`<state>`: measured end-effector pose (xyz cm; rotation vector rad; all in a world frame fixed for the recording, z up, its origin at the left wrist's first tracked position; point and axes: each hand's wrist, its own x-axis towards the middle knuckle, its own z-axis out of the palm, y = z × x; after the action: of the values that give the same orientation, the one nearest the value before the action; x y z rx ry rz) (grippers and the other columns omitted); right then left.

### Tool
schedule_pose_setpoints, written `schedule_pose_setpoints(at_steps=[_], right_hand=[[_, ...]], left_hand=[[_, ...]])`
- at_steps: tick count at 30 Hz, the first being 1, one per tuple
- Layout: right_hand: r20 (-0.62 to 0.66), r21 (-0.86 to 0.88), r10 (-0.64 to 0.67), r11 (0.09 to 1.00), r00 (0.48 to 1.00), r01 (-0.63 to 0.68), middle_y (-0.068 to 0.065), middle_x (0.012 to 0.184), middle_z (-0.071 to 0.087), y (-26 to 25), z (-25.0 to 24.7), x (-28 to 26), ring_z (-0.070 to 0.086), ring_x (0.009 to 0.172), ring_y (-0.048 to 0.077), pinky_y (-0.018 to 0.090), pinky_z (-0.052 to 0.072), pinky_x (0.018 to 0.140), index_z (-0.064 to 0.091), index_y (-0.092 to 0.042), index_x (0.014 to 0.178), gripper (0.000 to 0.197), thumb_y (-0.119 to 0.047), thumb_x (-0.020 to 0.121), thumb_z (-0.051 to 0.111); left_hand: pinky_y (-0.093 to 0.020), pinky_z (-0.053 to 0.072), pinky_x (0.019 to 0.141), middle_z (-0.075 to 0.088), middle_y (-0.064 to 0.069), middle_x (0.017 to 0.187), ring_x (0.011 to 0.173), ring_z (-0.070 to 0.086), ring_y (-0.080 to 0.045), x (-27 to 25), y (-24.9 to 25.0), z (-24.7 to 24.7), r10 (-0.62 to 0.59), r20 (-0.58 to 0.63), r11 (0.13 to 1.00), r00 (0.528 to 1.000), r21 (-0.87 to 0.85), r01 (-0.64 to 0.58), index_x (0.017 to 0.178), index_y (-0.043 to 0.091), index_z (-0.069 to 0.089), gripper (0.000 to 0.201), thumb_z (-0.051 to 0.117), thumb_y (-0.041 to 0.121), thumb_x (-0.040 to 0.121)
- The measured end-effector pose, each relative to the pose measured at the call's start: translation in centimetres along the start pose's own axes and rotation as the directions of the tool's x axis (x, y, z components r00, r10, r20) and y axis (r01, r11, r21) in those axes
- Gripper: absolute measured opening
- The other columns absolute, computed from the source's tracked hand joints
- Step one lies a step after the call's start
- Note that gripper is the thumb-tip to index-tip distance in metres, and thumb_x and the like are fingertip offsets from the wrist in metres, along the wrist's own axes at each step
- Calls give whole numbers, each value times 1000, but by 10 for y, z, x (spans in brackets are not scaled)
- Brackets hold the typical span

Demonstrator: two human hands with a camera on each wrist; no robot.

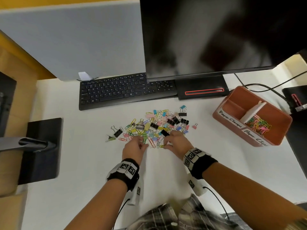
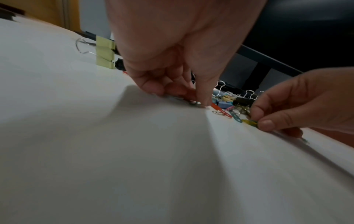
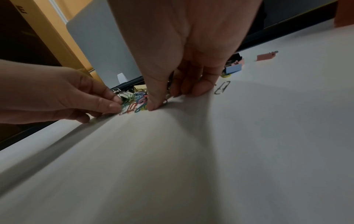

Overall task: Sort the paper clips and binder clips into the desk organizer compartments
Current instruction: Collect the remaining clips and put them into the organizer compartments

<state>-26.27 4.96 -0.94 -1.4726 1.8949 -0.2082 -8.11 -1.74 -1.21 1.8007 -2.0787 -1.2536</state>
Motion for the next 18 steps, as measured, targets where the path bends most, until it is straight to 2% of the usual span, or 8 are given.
schedule_pose_setpoints(at_steps=[4, 7, 9, 11, 13, 14, 16, 18], right_hand=[[48, -29, -4, 1000, 999, 5, 8, 101, 59, -1, -3, 2, 49, 101, 22, 29, 39, 87, 66, -9, 95, 15, -21, 87, 62], [82, -54, -23, 998, 996, 27, 9, 100, 64, -2, -5, -3, 51, 87, 17, 22, 37, 76, 65, -8, 95, 14, -19, 89, 59], [81, -56, -33, 998, 996, 37, 8, 98, 64, -2, -4, -8, 48, 83, 14, 21, 35, 73, 62, -10, 97, 13, -18, 89, 58], [80, -42, -46, 998, 996, 50, 4, 94, 60, -3, -4, -12, 47, 84, 14, 23, 36, 74, 59, -13, 106, 17, -17, 90, 55], [97, -59, -62, 996, 993, 68, 3, 95, 57, -6, -6, -14, 50, 91, 19, 28, 40, 78, 54, -17, 120, 28, -16, 92, 53], [110, -90, -76, 992, 991, 86, 6, 103, 60, -8, -7, -15, 53, 98, 23, 31, 42, 84, 51, -18, 125, 33, -16, 92, 52], [149, -154, -123, 977, 981, 146, 7, 120, 60, -15, -8, -14, 52, 113, 24, 34, 42, 94, 47, -21, 133, 40, -17, 93, 51], [175, -160, -173, 966, 969, 201, 7, 126, 58, -22, -7, -11, 51, 117, 25, 34, 42, 96, 45, -22, 135, 42, -18, 94, 51]], left_hand=[[-25, 42, 78, 64, -5, 97, 88, 56, -20, 10, -2, 4, 51, -47, 994, 998, 102, -46, 95, 11, 64, 16, 65, 21, 83], [-24, 33, 80, 55, -4, 100, 94, 47, -18, 11, -4, 5, 123, -66, 982, 990, 151, -112, 91, 9, 65, 11, 64, 18, 83], [-25, 38, 78, 57, -4, 97, 94, 50, -22, 10, -5, 5, 180, -54, 966, 982, 198, -166, 88, 11, 64, 7, 62, 16, 84], [-32, 46, 75, 61, -6, 90, 89, 53, -26, 9, -6, 5, 237, -25, 940, 971, 257, -223, 85, 12, 62, 5, 59, 16, 85], [-37, 49, 75, 64, -6, 88, 86, 55, -26, 8, -6, 3, 260, -6, 932, 966, 264, -249, 87, 11, 62, 5, 59, 15, 85], [-37, 49, 77, 65, -5, 89, 86, 56, -25, 7, -7, 1, 262, 4, 935, 965, 245, -255, 89, 12, 62, 6, 59, 15, 85], [-34, 49, 76, 66, -1, 87, 84, 57, -21, 7, -12, -3, 269, 8, 948, 963, 177, -266, 88, 15, 62, 4, 61, 15, 84], [-28, 48, 70, 64, 3, 81, 79, 57, -16, 6, -20, -10, 273, -13, 958, 962, 99, -270, 83, 19, 60, 4, 63, 17, 84]])
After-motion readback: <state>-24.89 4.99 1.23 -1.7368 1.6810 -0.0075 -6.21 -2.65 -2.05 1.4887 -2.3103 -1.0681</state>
